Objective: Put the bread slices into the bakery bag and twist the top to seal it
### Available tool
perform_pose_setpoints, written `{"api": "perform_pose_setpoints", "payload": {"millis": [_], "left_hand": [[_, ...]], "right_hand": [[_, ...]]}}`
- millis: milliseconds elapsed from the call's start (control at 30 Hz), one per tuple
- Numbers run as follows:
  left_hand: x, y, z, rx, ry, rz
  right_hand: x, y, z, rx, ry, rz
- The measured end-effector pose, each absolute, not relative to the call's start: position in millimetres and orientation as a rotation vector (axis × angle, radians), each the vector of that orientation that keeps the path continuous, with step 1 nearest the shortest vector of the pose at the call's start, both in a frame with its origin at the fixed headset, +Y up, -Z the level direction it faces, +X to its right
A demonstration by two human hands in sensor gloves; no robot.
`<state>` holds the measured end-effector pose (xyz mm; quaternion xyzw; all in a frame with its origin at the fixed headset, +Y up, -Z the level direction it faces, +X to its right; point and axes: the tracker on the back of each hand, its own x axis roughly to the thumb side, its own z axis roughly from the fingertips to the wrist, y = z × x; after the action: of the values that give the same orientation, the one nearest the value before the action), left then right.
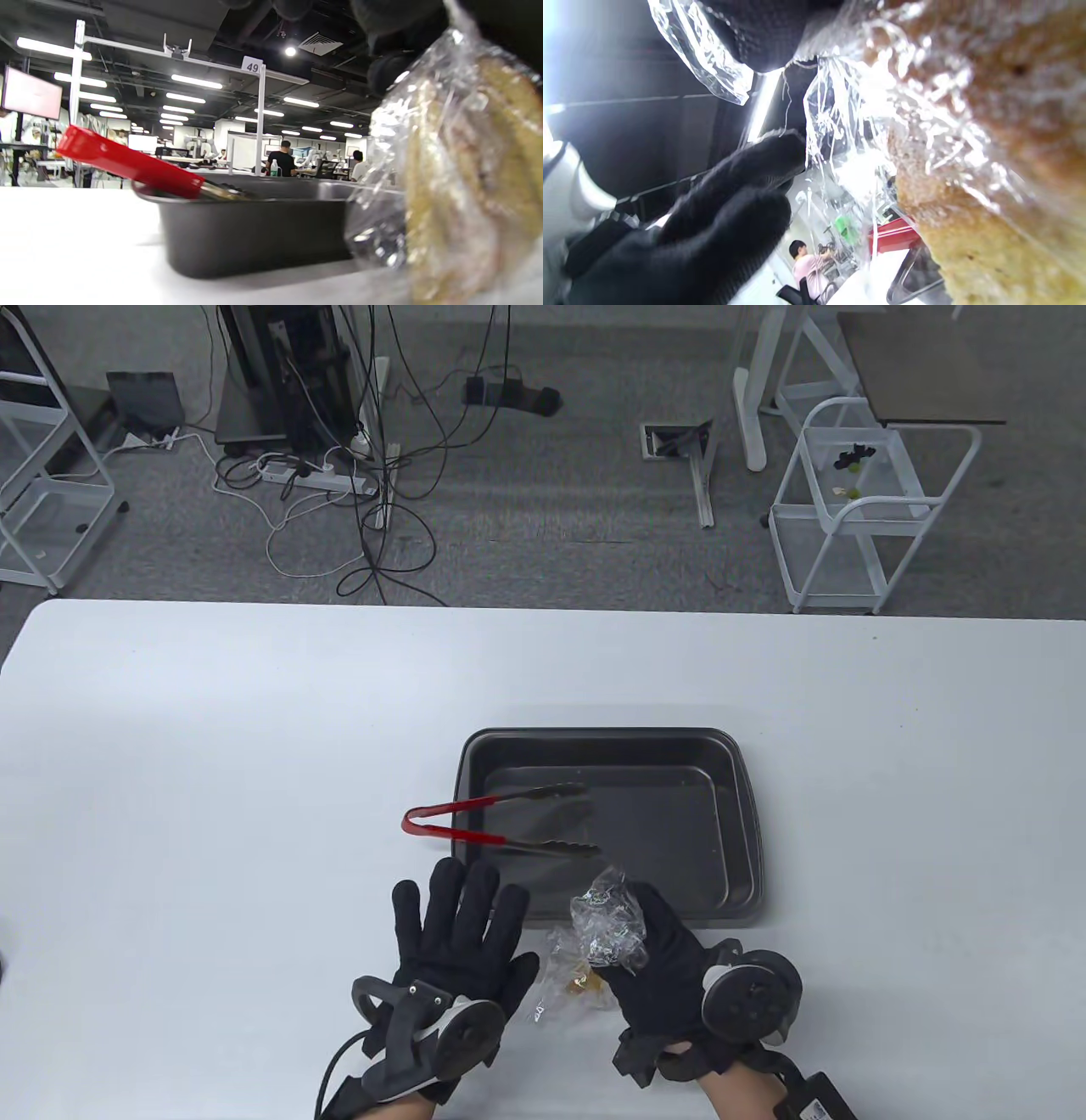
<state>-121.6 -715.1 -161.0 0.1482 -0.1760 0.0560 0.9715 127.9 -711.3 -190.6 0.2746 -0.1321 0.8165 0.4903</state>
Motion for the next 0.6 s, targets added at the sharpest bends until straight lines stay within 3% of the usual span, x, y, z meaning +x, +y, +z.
{"api": "perform_pose_setpoints", "payload": {"millis": [233,433,600], "left_hand": [[-129,-730,-176,0.215,-0.331,0.101],[-129,-730,-177,0.204,-0.333,0.120],[-124,-733,-177,0.195,-0.350,0.109]], "right_hand": [[176,-669,-205,0.458,-0.204,2.037],[249,-629,-225,0.265,-0.174,2.224],[304,-635,-242,0.120,-0.099,2.231]]}}
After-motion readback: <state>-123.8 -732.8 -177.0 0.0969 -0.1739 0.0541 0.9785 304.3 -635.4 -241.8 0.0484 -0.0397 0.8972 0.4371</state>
